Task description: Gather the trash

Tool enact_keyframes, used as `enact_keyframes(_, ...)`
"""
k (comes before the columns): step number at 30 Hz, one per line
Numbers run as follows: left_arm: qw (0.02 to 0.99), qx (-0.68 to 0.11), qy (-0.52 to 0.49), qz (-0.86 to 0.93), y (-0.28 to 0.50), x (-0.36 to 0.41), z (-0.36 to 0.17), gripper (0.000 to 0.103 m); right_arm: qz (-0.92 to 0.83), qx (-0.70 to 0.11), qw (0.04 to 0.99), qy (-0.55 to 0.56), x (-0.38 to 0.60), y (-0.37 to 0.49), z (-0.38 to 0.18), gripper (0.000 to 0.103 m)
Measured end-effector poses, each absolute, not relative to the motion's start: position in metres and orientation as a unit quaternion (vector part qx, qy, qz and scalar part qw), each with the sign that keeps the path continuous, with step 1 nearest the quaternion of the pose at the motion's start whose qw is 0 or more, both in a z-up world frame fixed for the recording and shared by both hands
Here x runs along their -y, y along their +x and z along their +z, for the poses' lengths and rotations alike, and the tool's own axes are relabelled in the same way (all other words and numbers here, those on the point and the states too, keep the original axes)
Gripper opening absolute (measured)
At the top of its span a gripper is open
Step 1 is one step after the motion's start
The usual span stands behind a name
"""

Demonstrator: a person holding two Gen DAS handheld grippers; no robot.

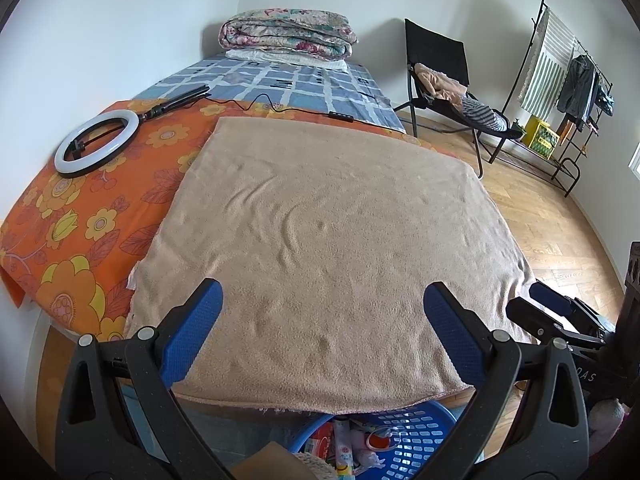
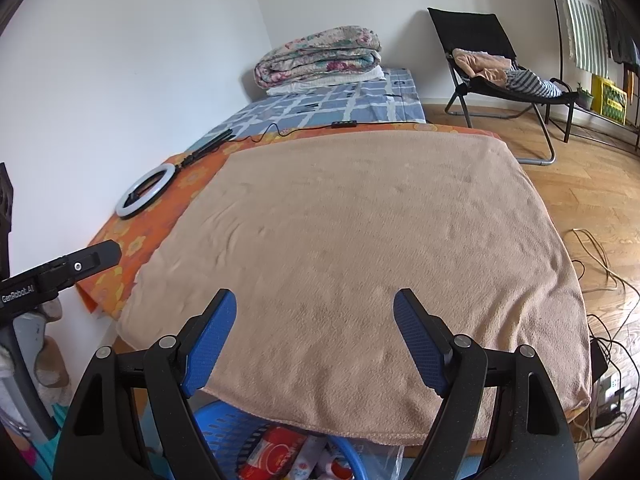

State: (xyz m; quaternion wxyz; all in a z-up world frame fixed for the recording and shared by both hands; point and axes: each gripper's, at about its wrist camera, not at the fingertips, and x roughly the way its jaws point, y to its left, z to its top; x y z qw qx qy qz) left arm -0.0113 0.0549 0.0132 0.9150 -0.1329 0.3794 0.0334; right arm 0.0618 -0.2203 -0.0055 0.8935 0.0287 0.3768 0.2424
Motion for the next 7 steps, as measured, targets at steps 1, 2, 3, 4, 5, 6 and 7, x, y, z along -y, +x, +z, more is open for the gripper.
enact_keyframes(1,0.915,-0.380,-0.133,0.034,-0.0114,-0.0558,0.0132,0.102,0.243,-0.377,0.893,0.029,0.2204,0.0623,-0.0054,0.081)
enact_keyframes(2,0.915,-0.380,-0.133,0.034,-0.0117,-0.0540,0.0121,0.102,0.243,-0.377,0.893,0.029,0.2204,0.0618,-0.0056,0.081)
enact_keyframes(3,0.914,-0.380,-0.135,0.034,-0.0121,-0.0580,0.0123,0.102,0.243,-0.377,0.893,0.030,0.2202,0.0618,-0.0056,0.081)
enact_keyframes(4,0.915,-0.379,-0.134,0.034,-0.0128,-0.0582,0.0119,0.102,0.243,-0.378,0.893,0.030,0.2201,0.0618,-0.0056,0.081)
enact_keyframes(5,0.915,-0.379,-0.132,0.034,-0.0121,-0.0553,0.0117,0.102,0.243,-0.378,0.893,0.029,0.2200,0.0619,-0.0054,0.081)
enact_keyframes(6,0.915,-0.379,-0.131,0.035,-0.0122,-0.0592,0.0120,0.102,0.243,-0.379,0.893,0.029,0.2198,0.0616,-0.0055,0.081)
enact_keyframes(7,0.916,-0.379,-0.129,0.035,-0.0133,-0.0575,0.0108,0.102,0.243,-0.379,0.892,0.029,0.2198,0.0615,-0.0057,0.081)
